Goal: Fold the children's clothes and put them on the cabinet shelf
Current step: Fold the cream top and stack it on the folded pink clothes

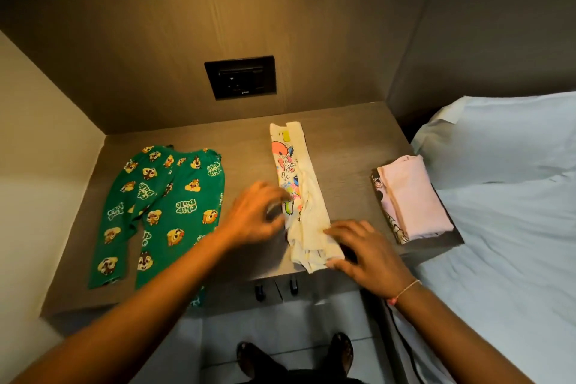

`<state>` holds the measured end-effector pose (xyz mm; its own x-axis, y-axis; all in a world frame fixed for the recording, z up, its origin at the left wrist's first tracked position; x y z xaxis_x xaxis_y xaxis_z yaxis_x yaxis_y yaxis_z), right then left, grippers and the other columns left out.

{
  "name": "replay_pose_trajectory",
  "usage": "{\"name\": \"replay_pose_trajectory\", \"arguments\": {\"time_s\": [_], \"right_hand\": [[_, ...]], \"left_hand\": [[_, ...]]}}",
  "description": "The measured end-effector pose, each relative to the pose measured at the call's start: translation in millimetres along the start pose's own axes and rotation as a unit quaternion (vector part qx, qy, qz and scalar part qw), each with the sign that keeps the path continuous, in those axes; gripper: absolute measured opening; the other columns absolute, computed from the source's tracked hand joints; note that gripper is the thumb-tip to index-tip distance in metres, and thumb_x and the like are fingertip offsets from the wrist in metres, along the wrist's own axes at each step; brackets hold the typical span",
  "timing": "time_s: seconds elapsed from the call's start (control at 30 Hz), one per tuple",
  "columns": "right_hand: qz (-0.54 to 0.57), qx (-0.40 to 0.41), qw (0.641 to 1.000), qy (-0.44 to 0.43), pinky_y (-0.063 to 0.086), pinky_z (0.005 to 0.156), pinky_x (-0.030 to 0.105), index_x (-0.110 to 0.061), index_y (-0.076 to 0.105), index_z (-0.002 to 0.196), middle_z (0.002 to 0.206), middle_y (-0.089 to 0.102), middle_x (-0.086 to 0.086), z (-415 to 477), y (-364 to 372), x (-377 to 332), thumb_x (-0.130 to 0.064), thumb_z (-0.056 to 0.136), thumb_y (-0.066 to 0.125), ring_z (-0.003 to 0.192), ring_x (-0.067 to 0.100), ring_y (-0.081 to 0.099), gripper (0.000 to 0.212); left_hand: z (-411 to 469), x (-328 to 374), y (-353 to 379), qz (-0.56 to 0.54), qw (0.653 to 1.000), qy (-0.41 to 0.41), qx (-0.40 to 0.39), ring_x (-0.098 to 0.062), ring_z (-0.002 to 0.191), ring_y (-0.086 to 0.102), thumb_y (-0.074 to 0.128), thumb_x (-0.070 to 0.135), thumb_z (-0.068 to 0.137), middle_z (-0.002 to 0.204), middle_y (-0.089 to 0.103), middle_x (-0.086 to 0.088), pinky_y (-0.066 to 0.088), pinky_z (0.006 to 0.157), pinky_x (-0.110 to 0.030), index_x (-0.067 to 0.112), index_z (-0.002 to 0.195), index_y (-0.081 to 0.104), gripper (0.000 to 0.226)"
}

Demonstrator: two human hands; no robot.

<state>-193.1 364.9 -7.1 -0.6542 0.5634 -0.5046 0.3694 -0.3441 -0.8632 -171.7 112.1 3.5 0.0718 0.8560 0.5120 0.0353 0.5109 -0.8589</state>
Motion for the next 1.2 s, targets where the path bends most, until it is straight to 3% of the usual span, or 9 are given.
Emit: {"name": "replay_pose_trajectory", "arguments": {"time_s": [0.17, 0.4, 0.57, 0.67, 0.8, 0.87, 0.97, 1.07, 1.2], "right_hand": [[-0.164, 0.002, 0.981, -0.104, 0.049, 0.082, 0.039, -0.033, 0.052, 0.130, 0.138, 0.053, -0.004, -8.5, 13.0, 0.7, -0.040, 0.074, 0.075, 0.113, 0.021, 0.052, 0.061], [-0.081, 0.068, 0.986, -0.129, 0.044, 0.076, 0.032, -0.027, 0.069, 0.106, 0.112, 0.067, -0.006, -22.7, 17.0, -12.9, -0.019, 0.075, 0.071, 0.101, 0.019, 0.055, 0.032], [0.092, 0.013, 0.993, -0.071, 0.047, 0.075, 0.033, -0.028, 0.069, 0.108, 0.099, 0.066, -0.016, -30.6, -12.2, -31.5, -0.017, 0.083, 0.066, 0.092, 0.009, 0.057, 0.027], [0.162, -0.035, 0.986, -0.022, 0.053, 0.070, 0.034, -0.032, 0.065, 0.108, 0.097, 0.066, -0.018, -20.9, -40.3, -44.5, -0.036, 0.085, 0.068, 0.086, 0.005, 0.060, 0.024], [0.184, -0.034, 0.980, 0.061, 0.045, 0.057, 0.016, -0.032, 0.062, 0.098, 0.080, 0.064, -0.018, 20.2, -70.3, -46.4, -0.038, 0.082, 0.072, 0.073, -0.002, 0.059, 0.020], [0.160, -0.013, 0.983, 0.085, 0.043, 0.058, 0.018, -0.030, 0.063, 0.091, 0.077, 0.064, -0.015, 50.3, -77.8, -41.0, -0.035, 0.081, 0.075, 0.070, 0.001, 0.059, 0.016], [0.132, 0.019, 0.982, 0.135, 0.049, 0.066, 0.035, -0.023, 0.064, 0.081, 0.075, 0.067, -0.003, 99.7, -74.6, -20.5, -0.033, 0.080, 0.076, 0.072, 0.019, 0.061, 0.016], [0.124, -0.005, 0.974, 0.191, 0.043, 0.063, 0.034, -0.024, 0.057, 0.071, 0.067, 0.057, -0.007, 137.6, -55.5, 1.0, -0.036, 0.082, 0.074, 0.072, 0.020, 0.055, 0.023], [0.103, 0.003, 0.961, 0.258, 0.053, 0.079, 0.039, -0.020, 0.067, 0.102, 0.093, 0.070, 0.002, 152.7, -33.9, 18.7, -0.042, 0.086, 0.068, 0.091, 0.025, 0.063, 0.028]], "left_hand": [[-77.2, 24.1, 39.2, 0.090, 0.993, 0.056, -0.040, -0.018, 0.132, 0.040, 0.060, 0.063, 0.076, 0.140, 0.051, 0.009, 0.034, 0.102, -0.043, 0.043, 0.129, 0.052, 0.057], [-101.7, 52.8, 51.2, 0.055, 0.991, 0.022, 0.122, -0.020, 0.110, 0.056, 0.067, 0.031, 0.078, 0.113, 0.068, 0.009, 0.047, 0.081, -0.040, 0.030, 0.095, 0.069, 0.017], [-117.4, 61.4, 23.8, -0.116, 0.985, -0.072, 0.110, -0.003, 0.091, 0.056, 0.058, 0.042, 0.089, 0.089, 0.063, 0.019, 0.046, 0.080, -0.035, 0.031, 0.092, 0.064, 0.013], [-109.5, 70.8, -1.4, -0.259, 0.961, -0.082, 0.054, -0.012, 0.076, 0.063, 0.054, 0.044, 0.091, 0.082, 0.066, 0.010, 0.054, 0.067, -0.033, 0.029, 0.091, 0.061, 0.017], [-68.6, 58.8, -28.8, -0.301, 0.943, -0.138, 0.030, -0.029, 0.076, 0.065, 0.059, 0.037, 0.092, 0.083, 0.072, -0.006, 0.055, 0.066, -0.043, 0.028, 0.094, 0.061, 0.009], [-38.6, 45.3, -35.9, -0.290, 0.942, -0.163, 0.038, -0.027, 0.074, 0.065, 0.061, 0.029, 0.093, 0.085, 0.073, -0.008, 0.055, 0.070, -0.049, 0.026, 0.095, 0.061, 0.004], [10.2, 18.1, -40.8, -0.226, 0.952, -0.200, 0.047, -0.025, 0.080, 0.069, 0.062, 0.032, 0.092, 0.092, 0.074, -0.007, 0.058, 0.075, -0.047, 0.023, 0.097, 0.062, 0.011], [49.7, -5.1, -35.6, -0.134, 0.963, -0.233, 0.022, -0.022, 0.087, 0.066, 0.063, 0.038, 0.090, 0.101, 0.072, -0.006, 0.055, 0.079, -0.039, 0.023, 0.101, 0.062, 0.018], [67.7, -16.5, -22.2, -0.085, 0.954, -0.284, 0.040, -0.021, 0.088, 0.060, 0.060, 0.041, 0.091, 0.099, 0.067, -0.003, 0.051, 0.078, -0.035, 0.020, 0.104, 0.061, 0.025]]}}
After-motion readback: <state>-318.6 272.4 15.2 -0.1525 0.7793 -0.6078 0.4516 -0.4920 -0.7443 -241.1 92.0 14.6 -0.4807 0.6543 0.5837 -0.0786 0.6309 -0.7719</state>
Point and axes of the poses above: each hand's wrist, its own z-axis towards the middle knuckle, its own y-axis out of the palm, x = y × z, the point moved 4 cm from there along z, towards the middle knuckle
